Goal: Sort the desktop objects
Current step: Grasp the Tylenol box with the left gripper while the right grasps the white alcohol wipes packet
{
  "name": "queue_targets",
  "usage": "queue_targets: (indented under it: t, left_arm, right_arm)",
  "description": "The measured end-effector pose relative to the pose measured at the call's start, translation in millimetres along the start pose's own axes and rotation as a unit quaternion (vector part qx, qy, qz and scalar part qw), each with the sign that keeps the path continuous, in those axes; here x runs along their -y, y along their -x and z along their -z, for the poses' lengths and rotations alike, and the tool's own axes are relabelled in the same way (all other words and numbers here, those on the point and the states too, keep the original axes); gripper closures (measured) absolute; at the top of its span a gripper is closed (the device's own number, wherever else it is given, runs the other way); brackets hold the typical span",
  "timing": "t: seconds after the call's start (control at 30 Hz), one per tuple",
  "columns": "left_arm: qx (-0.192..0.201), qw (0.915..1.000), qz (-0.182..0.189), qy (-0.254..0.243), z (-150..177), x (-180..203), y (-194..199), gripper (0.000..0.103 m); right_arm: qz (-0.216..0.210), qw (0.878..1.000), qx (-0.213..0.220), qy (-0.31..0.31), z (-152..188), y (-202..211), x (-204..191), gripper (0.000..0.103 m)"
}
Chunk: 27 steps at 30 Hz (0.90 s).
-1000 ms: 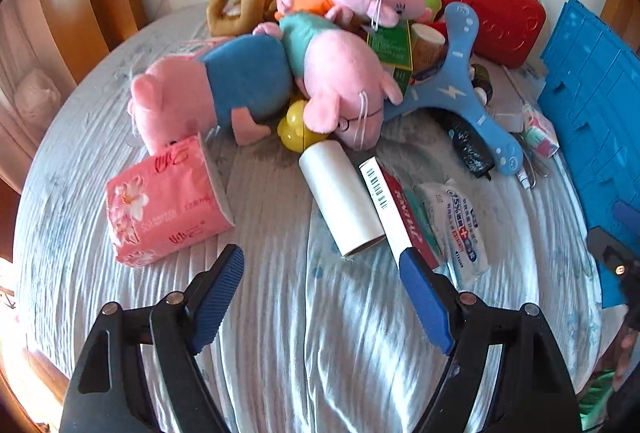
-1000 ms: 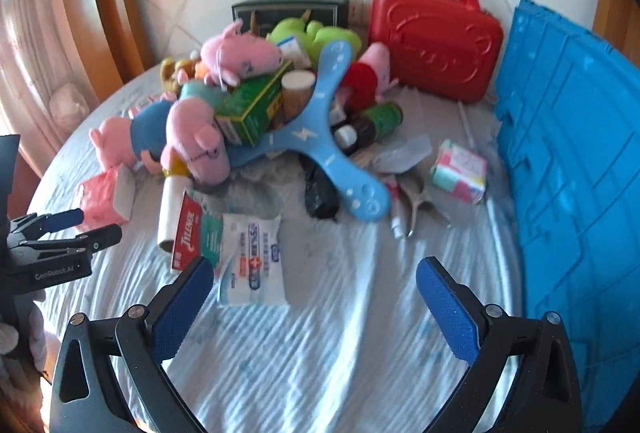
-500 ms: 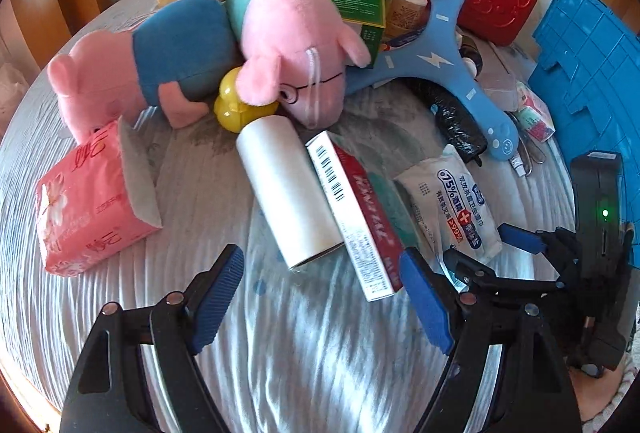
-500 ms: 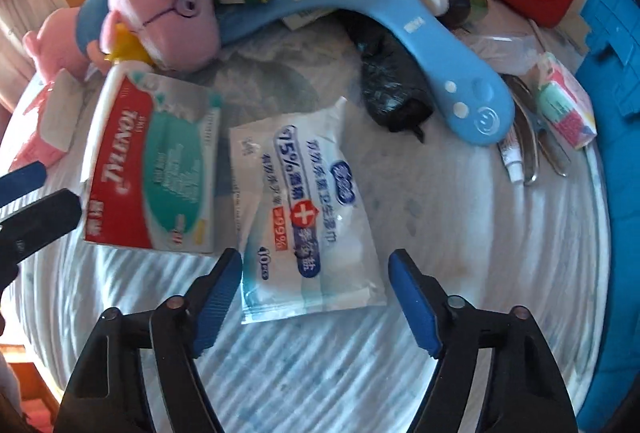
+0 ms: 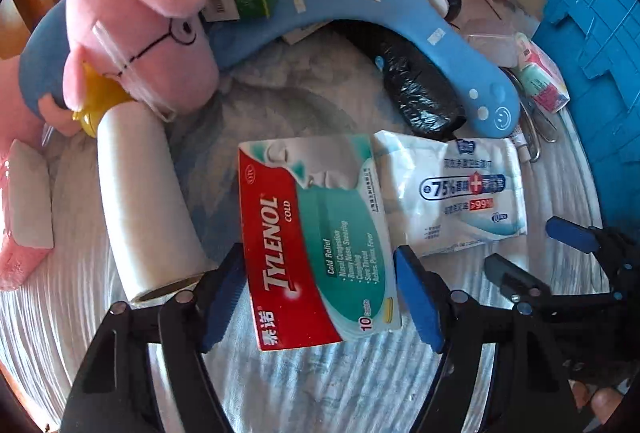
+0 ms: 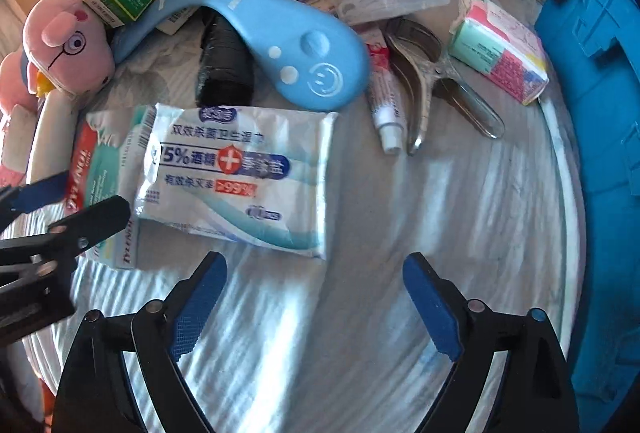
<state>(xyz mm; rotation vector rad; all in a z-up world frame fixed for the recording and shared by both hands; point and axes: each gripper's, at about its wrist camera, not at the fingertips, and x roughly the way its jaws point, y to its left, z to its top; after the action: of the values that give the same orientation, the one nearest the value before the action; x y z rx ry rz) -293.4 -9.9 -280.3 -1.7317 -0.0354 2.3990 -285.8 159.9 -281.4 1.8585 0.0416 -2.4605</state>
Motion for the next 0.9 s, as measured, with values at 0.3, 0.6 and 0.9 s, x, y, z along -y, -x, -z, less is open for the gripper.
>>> queue_targets:
  t: [0.3, 0.6, 0.9]
  left_arm:
    - [0.017, 0.9996, -0.021, 0.005, 7, -22, 6, 0.031]
    - [0.020, 0.9978, -0.040, -0.048, 15, -9, -2, 0.000]
    - [0.037, 0.9961, -0.033, -0.073, 11, -16, 8, 0.016]
  right_arm:
    - [-0.045, 0.998, 0.041, 0.034, -14, 16, -10, 0.000]
    - [-0.029, 0.999, 0.035, 0.023, -25, -9, -13, 0.000]
    - [-0.017, 0.999, 0.032, 0.012, -20, -4, -6, 0.000]
